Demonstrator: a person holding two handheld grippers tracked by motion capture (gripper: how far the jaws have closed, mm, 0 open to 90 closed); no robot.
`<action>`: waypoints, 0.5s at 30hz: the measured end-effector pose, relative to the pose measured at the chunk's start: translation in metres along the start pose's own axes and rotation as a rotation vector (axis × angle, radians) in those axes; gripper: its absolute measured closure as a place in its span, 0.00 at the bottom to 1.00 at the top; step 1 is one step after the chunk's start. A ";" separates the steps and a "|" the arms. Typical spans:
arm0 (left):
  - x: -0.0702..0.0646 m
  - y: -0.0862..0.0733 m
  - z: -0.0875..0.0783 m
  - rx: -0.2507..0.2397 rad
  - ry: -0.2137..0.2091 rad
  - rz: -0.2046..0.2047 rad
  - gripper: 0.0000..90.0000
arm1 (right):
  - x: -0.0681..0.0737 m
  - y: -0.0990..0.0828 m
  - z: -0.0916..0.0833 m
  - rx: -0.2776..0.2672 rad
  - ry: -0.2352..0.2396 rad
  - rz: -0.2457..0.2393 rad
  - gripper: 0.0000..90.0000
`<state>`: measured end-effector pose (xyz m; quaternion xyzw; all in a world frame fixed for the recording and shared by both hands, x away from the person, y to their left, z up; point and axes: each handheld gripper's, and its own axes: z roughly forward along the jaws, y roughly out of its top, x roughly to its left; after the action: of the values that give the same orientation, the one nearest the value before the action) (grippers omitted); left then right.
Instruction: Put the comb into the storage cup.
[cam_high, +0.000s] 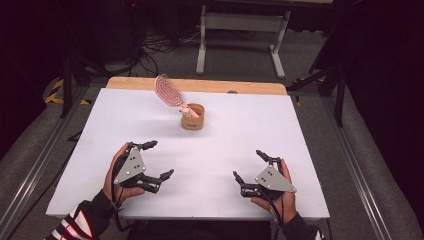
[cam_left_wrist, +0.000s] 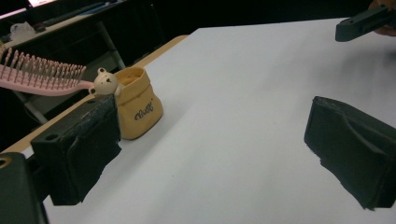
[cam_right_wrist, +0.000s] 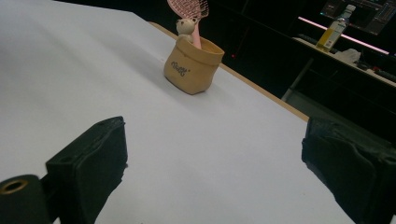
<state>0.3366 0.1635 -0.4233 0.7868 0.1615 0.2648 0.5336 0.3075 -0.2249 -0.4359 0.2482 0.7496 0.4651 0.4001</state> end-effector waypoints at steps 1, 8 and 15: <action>0.000 0.000 0.000 0.000 0.000 0.000 0.05 | 0.000 0.000 0.000 0.000 0.000 0.000 0.08; -0.004 -0.011 -0.002 0.024 0.026 0.001 0.06 | 0.000 -0.001 0.001 0.004 -0.001 -0.003 0.08; -0.003 -0.028 -0.016 0.052 0.035 -0.029 0.06 | 0.001 -0.002 0.002 0.010 0.002 -0.009 0.08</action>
<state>0.3257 0.1848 -0.4456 0.7932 0.1892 0.2666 0.5138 0.3088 -0.2240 -0.4386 0.2461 0.7535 0.4600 0.4001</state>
